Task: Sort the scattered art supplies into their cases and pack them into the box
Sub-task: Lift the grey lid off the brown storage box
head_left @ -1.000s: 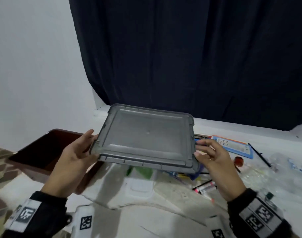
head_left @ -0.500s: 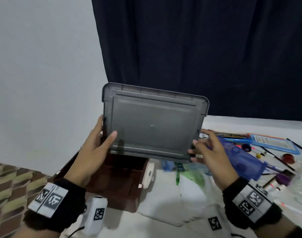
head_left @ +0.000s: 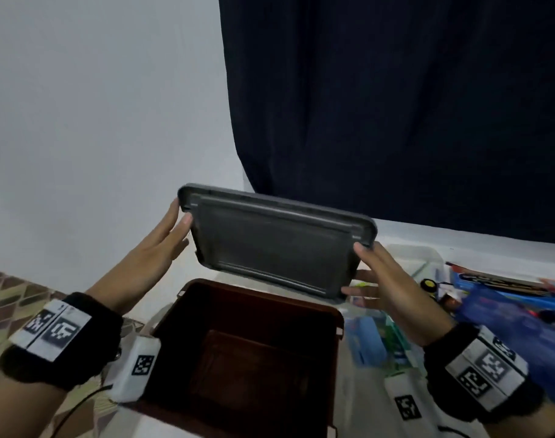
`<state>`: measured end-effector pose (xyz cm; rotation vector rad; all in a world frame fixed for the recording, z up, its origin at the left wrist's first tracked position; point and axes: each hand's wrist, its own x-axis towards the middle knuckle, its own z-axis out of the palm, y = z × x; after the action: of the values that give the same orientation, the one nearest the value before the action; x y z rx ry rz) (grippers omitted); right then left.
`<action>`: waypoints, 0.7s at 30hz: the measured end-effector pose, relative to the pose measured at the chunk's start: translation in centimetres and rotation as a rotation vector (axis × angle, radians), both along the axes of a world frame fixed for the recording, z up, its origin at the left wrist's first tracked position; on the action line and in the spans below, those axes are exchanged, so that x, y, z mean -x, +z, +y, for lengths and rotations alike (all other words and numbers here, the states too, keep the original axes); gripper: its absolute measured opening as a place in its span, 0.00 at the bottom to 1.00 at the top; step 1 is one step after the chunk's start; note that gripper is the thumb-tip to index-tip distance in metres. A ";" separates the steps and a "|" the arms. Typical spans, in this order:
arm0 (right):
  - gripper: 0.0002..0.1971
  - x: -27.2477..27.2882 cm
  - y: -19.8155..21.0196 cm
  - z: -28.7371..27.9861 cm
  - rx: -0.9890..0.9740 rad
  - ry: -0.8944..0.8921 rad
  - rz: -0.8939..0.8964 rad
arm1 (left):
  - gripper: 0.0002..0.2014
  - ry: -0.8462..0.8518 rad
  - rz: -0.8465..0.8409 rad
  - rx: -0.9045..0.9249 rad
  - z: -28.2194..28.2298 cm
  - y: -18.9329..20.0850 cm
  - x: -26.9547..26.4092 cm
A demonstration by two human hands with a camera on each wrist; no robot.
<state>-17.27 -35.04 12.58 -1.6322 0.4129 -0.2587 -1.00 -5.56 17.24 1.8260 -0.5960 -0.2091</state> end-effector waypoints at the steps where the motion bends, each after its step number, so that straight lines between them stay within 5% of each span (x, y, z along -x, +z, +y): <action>1: 0.15 -0.8 -0.3 0.1 -0.004 0.013 0.025 | 0.24 -0.008 0.020 -0.018 0.5 -0.2 -0.8; 3: 0.15 -2.1 -1.1 0.2 0.027 0.031 0.073 | 0.18 -0.021 0.052 -0.111 1.5 -0.8 -2.6; 6: 0.16 -3.0 -2.1 0.2 0.074 0.050 0.134 | 0.29 -0.073 0.039 -0.264 2.7 -2.0 -5.0; 10: 0.25 -3.3 -3.1 0.0 0.073 0.068 0.172 | 0.23 -0.116 0.106 -0.341 3.6 -3.1 -6.9; 17: 0.38 -1.8 -4.8 1.5 -0.070 0.035 0.228 | 0.32 -0.277 0.134 -0.451 5.5 -5.2 -8.6; 21: 0.22 -1.2 -4.6 3.3 -0.100 -0.032 0.209 | 0.29 -0.339 0.122 -0.469 6.5 -5.9 -9.1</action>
<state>-16.03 -31.79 8.01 -1.5610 0.6025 -0.0896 8.11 0.95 11.39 2.1280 -0.8177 -0.7346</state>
